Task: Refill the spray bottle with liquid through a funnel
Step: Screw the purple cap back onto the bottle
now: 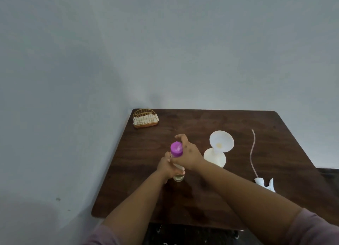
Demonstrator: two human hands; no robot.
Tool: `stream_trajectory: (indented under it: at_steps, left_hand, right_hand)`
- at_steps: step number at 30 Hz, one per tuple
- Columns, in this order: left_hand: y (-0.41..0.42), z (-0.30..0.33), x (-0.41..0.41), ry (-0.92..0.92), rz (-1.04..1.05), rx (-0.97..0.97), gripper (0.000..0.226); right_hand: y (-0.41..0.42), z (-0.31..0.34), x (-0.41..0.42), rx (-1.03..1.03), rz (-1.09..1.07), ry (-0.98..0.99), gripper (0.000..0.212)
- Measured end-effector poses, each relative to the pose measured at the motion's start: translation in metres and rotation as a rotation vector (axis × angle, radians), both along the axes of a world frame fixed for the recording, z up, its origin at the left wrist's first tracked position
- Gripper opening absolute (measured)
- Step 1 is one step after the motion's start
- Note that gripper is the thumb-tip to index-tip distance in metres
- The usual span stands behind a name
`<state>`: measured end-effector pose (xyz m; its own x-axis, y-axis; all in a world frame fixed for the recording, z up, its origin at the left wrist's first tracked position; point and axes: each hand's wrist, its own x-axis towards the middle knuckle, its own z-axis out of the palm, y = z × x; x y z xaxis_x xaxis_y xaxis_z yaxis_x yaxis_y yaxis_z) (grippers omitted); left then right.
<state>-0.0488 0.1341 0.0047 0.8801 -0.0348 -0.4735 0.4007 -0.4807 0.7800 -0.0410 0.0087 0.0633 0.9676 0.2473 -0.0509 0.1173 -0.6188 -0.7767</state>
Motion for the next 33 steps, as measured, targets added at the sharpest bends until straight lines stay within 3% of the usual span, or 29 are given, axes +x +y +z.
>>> stream_trajectory:
  at_steps: [5,9,18,21,24,28,33]
  left_hand:
    - [-0.003,0.021,-0.009,-0.042,0.026,-0.056,0.064]
    - [0.006,0.029,0.002,-0.024,0.002,-0.073,0.056]
    - [0.035,0.066,0.083,-0.067,-0.098,-0.044,0.059]
    - [0.040,0.072,0.124,-0.084,-0.111,-0.014,0.070]
    - [0.043,0.079,0.160,-0.149,-0.095,0.013,0.076]
    - [0.048,0.085,0.208,-0.261,-0.104,0.086,0.064]
    - [0.056,0.074,0.257,-0.453,-0.180,0.304,0.062]
  right_hand:
    - [-0.003,0.008,0.012,-0.090,0.101,0.075,0.087]
    - [-0.002,0.019,0.027,-0.185,0.148,0.105,0.071]
    - [0.021,0.073,0.102,-0.225,0.077,0.150,0.063]
    - [0.026,0.085,0.141,-0.205,0.048,0.158,0.061]
    - [0.031,0.098,0.180,-0.212,0.032,0.150,0.059]
    - [0.038,0.099,0.228,-0.173,-0.012,0.120,0.066]
    - [0.050,0.085,0.282,-0.222,-0.067,0.108,0.066]
